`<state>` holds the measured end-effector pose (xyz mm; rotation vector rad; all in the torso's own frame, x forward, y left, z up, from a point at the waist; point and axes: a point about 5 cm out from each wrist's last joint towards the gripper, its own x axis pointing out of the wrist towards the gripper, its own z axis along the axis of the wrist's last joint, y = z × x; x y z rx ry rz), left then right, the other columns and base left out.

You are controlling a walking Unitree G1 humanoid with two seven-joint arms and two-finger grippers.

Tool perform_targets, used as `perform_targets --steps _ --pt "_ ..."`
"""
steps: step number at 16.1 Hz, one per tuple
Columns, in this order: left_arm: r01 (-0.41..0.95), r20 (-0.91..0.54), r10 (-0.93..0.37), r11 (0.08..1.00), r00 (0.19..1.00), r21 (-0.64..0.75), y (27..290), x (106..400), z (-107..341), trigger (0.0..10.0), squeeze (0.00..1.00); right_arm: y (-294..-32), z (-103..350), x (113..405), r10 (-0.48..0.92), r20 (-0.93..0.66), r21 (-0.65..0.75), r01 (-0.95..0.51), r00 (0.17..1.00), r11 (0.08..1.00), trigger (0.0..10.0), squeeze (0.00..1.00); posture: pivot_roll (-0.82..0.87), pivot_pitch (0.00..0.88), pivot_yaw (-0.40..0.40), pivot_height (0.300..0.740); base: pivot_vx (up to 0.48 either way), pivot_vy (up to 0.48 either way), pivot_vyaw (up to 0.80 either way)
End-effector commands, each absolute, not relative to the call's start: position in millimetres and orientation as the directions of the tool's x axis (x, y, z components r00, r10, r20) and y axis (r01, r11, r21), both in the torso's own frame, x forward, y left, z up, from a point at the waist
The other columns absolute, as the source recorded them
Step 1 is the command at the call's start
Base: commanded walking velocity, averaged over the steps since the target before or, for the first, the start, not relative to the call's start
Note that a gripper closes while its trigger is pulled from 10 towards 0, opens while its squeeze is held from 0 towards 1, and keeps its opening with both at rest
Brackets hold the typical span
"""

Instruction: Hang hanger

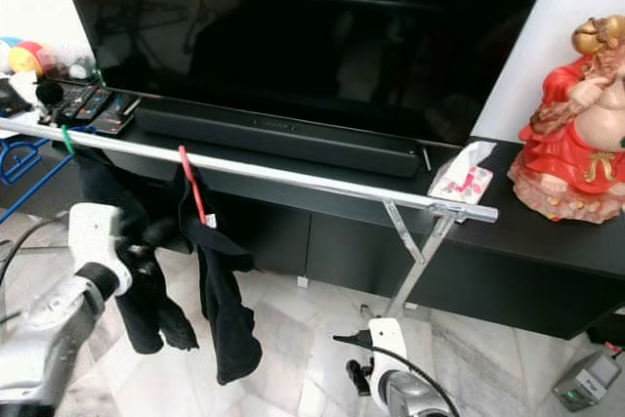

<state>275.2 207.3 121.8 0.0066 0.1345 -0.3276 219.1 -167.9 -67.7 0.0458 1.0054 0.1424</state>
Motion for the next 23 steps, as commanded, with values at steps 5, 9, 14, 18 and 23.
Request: perform_targets --steps 5,9,14,18,23 --pt "0.587 -0.19 -0.593 0.804 0.782 -0.094 174 267 129 10.0 0.0 -169 -67 221 0.137 -0.839 0.103 -0.092 0.527 0.99 10.0 0.0 0.0 0.0 -0.06 0.74 0.0 0.0 0.0" --pt "0.289 -0.232 -0.305 0.952 0.924 -0.102 189 309 114 10.0 0.0 -169 -67 221 0.138 -0.838 0.107 -0.089 0.528 0.99 10.0 0.0 -0.01 0.002 -0.06 0.74 0.0 0.0 0.0" --pt "0.179 -0.181 -0.226 0.953 0.957 -0.245 196 334 114 10.0 0.0 -169 -66 222 0.138 -0.836 0.108 -0.088 0.531 0.99 10.0 0.0 -0.01 0.004 -0.061 0.74 0.0 0.0 0.0" --pt "0.336 -0.169 -0.378 0.913 0.91 -0.232 187 334 125 10.0 0.0 -169 -66 222 0.137 -0.835 0.108 -0.086 0.533 0.99 10.0 0.0 -0.02 0.008 -0.06 0.74 0.0 0.0 0.0" --pt "0.562 -0.198 -0.56 0.825 0.804 -0.05 184 312 153 10.0 0.0 -169 -66 222 0.139 -0.837 0.108 -0.09 0.53 0.99 10.0 0.0 -0.01 0.009 -0.063 0.74 0.0 0.0 0.0"
